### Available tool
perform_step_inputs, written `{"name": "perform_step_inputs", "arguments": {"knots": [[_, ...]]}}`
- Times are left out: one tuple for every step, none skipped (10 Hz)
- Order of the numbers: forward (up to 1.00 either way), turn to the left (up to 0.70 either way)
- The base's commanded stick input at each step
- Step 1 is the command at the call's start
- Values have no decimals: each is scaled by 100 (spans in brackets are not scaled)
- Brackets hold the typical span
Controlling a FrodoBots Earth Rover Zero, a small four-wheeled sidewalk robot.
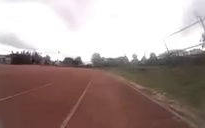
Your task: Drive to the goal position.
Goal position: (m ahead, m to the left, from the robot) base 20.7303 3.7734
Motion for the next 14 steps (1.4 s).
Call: {"name": "perform_step_inputs", "arguments": {"knots": [[70,0],[70,0],[70,0],[70,0],[70,0],[70,0],[70,0],[70,0],[70,0],[70,0],[70,0],[70,0],[70,0],[70,0]]}}
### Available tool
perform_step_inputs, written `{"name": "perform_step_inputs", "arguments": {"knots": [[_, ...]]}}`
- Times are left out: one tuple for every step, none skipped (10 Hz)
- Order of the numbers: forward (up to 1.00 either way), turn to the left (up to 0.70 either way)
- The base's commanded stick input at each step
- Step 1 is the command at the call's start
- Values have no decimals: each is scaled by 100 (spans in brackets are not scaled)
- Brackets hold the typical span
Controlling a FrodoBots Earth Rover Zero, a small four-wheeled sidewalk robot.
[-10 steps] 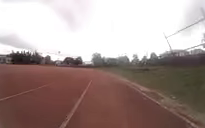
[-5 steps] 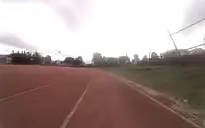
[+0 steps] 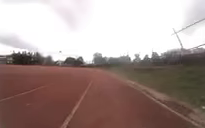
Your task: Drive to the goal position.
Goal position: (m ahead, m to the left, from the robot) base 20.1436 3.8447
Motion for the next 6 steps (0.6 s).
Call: {"name": "perform_step_inputs", "arguments": {"knots": [[70,0],[70,0],[70,0],[70,0],[70,0],[70,0]]}}
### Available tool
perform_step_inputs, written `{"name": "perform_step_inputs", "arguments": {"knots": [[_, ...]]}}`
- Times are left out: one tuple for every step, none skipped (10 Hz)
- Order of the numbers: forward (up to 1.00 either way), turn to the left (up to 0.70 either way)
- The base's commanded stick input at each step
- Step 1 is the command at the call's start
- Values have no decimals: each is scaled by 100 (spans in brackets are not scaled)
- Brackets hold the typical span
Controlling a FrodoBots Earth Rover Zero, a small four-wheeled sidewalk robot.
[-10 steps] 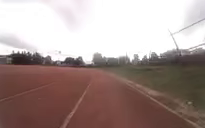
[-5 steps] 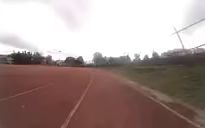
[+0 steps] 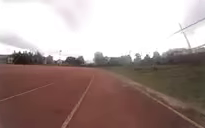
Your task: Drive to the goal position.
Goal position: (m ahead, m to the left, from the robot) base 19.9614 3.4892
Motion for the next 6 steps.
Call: {"name": "perform_step_inputs", "arguments": {"knots": [[70,0],[70,0],[70,0],[70,0],[70,0],[70,0]]}}
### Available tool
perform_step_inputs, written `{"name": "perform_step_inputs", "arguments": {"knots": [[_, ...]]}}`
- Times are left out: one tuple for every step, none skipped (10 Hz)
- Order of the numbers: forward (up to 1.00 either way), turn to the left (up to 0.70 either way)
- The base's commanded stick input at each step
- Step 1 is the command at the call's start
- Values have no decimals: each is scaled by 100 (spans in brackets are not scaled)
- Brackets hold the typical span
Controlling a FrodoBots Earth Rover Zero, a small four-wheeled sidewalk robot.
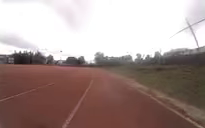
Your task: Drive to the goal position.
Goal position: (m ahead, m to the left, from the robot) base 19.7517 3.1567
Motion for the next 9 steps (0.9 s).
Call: {"name": "perform_step_inputs", "arguments": {"knots": [[70,0],[70,0],[70,0],[70,0],[70,0],[70,0],[70,0],[70,0],[70,0]]}}
